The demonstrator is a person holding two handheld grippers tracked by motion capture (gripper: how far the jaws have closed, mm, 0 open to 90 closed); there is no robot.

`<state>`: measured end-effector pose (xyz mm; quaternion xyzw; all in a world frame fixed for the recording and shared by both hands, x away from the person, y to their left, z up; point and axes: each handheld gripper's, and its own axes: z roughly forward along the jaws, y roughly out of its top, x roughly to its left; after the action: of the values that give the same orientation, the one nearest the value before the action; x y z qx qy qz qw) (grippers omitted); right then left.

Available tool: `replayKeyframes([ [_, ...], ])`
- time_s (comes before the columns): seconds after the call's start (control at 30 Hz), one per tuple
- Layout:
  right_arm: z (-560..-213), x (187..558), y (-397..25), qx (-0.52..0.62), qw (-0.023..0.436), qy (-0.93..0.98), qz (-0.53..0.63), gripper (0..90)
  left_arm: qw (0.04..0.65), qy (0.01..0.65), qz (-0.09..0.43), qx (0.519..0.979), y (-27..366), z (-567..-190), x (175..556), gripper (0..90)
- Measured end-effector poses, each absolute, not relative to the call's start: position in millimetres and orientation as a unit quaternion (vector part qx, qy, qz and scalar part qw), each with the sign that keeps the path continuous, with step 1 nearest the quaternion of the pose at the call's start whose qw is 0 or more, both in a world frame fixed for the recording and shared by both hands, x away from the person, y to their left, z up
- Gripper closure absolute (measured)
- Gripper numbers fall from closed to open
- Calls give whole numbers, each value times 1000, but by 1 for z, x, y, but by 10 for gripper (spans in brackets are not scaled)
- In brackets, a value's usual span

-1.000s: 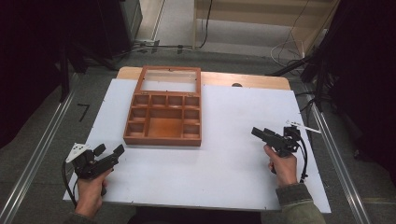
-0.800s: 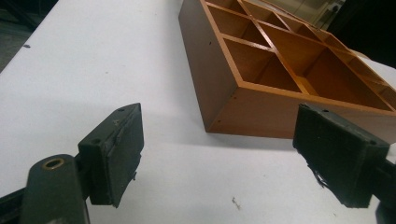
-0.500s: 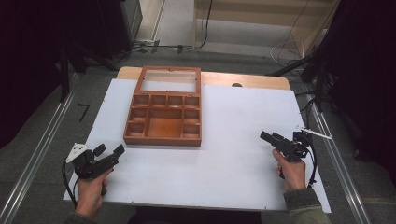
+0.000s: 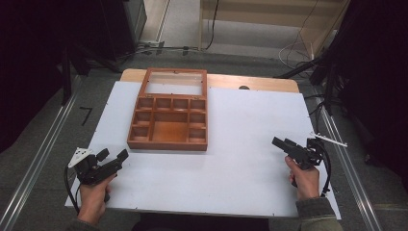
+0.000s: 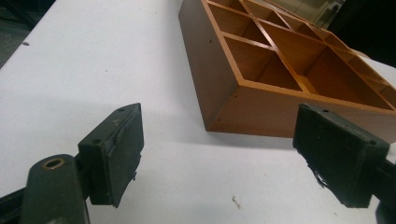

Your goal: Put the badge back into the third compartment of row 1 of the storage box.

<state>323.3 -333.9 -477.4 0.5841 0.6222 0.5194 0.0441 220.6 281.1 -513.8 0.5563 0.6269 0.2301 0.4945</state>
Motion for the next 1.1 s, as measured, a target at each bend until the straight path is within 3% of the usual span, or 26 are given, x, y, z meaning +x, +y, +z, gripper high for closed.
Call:
replayKeyframes([
  [1.1, -480, 309, -354, 593, 52, 614, 518, 213, 497, 625, 228, 557, 280, -514, 221, 166],
])
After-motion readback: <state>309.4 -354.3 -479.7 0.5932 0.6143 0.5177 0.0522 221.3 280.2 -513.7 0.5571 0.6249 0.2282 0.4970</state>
